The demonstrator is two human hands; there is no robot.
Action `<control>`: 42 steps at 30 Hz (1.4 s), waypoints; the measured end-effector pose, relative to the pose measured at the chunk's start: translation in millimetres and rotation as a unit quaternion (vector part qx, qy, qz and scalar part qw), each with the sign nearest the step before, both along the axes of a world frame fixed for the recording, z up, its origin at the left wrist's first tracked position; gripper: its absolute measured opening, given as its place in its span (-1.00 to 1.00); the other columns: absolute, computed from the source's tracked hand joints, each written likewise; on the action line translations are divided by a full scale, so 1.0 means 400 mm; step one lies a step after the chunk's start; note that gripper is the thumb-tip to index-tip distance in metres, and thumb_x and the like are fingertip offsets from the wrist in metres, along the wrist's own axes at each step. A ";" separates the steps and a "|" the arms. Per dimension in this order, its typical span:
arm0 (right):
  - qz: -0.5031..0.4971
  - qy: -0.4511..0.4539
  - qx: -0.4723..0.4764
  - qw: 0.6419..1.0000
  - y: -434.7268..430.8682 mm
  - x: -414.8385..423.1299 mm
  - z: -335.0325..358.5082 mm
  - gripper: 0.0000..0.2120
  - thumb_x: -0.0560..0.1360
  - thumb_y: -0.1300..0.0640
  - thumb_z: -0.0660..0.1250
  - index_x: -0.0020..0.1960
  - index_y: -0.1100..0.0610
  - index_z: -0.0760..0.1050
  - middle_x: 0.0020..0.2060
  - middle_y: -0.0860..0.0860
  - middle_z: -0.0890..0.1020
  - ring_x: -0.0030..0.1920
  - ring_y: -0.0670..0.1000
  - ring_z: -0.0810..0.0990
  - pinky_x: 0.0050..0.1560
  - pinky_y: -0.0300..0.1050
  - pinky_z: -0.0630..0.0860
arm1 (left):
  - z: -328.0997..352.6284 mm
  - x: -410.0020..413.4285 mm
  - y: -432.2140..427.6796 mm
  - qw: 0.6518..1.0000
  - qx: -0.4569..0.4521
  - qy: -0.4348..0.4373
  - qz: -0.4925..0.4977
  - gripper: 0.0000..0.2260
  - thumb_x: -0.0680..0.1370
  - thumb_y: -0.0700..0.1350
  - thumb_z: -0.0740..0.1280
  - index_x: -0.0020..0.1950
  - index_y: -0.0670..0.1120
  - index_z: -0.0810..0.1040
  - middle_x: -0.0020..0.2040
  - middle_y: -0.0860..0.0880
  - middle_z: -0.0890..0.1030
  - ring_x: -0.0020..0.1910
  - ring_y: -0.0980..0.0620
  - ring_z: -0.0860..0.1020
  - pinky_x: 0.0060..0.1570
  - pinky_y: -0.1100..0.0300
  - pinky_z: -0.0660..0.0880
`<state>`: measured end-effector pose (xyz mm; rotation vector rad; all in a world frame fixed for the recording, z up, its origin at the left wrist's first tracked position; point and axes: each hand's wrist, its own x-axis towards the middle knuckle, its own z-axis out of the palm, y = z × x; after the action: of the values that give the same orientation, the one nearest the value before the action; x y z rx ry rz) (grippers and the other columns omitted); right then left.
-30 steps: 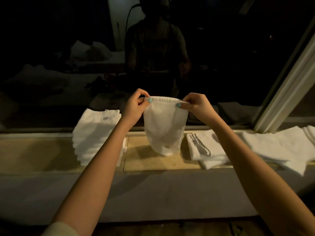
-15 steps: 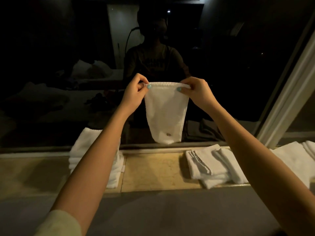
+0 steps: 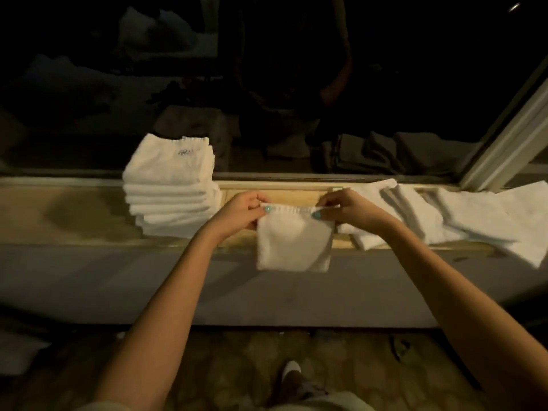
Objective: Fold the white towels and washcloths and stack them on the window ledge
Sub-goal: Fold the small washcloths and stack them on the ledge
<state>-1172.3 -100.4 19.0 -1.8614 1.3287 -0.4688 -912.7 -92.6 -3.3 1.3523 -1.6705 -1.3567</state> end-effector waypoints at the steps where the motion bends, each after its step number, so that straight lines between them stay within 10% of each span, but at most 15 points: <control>1: 0.001 0.010 0.025 1.000 0.001 0.002 -0.029 -0.87 0.51 0.18 0.37 0.03 0.20 0.58 -0.06 0.09 0.61 -0.05 0.05 0.61 -0.07 -0.08 0.61 | -0.030 -0.004 0.001 1.000 0.021 -0.015 -0.002 -0.90 0.59 -0.23 0.26 0.03 -0.04 0.50 -0.10 -0.04 0.62 -0.12 0.04 0.60 -0.20 0.21 0.56; 15: -0.014 0.131 -0.001 0.991 -0.113 0.016 -0.197 -0.84 0.56 0.09 0.31 0.03 0.16 0.56 -0.11 0.01 0.59 -0.13 -0.02 0.56 -0.22 -0.33 0.47 | -0.174 -0.061 -0.129 0.978 -0.002 -0.208 0.026 -0.97 0.58 -0.14 0.29 -0.02 -0.01 0.47 0.00 -0.01 0.57 -0.02 0.01 0.55 -0.08 0.13 0.49; 19: -0.002 0.161 -0.010 0.987 -0.119 0.004 -0.216 -0.82 0.55 0.10 0.31 0.01 0.21 0.57 -0.05 0.12 0.61 -0.08 0.08 0.59 -0.02 -0.03 0.58 | -0.184 -0.069 -0.136 0.974 -0.046 -0.224 -0.007 -0.96 0.57 -0.13 0.30 0.01 -0.02 0.49 0.04 0.05 0.55 -0.02 0.08 0.54 -0.04 0.16 0.53; 28: 0.016 0.149 -0.051 0.987 -0.119 0.020 -0.237 -0.77 0.59 0.06 0.23 0.21 0.13 0.45 0.17 0.09 0.53 0.10 0.09 0.54 0.09 -0.05 0.50 | -0.192 -0.064 -0.128 0.952 -0.087 -0.294 0.016 -0.98 0.61 -0.14 0.24 0.02 -0.05 0.43 -0.09 0.03 0.53 -0.16 0.09 0.50 -0.22 0.26 0.42; 42: 0.059 0.021 0.058 0.996 -0.134 0.045 -0.211 -0.79 0.48 0.08 0.41 0.07 0.03 0.45 -0.03 -0.08 0.57 -0.04 -0.08 0.56 -0.08 -0.25 0.57 | -0.154 -0.016 -0.119 0.980 -0.089 -0.167 0.054 -0.97 0.60 -0.16 0.25 0.02 -0.07 0.42 -0.05 0.03 0.53 -0.14 0.14 0.50 -0.18 0.31 0.39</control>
<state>-1154.3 -153.9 -65.2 -1.8507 1.2378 -0.2858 -919.3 -140.2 -64.7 1.6031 -1.8521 -0.9301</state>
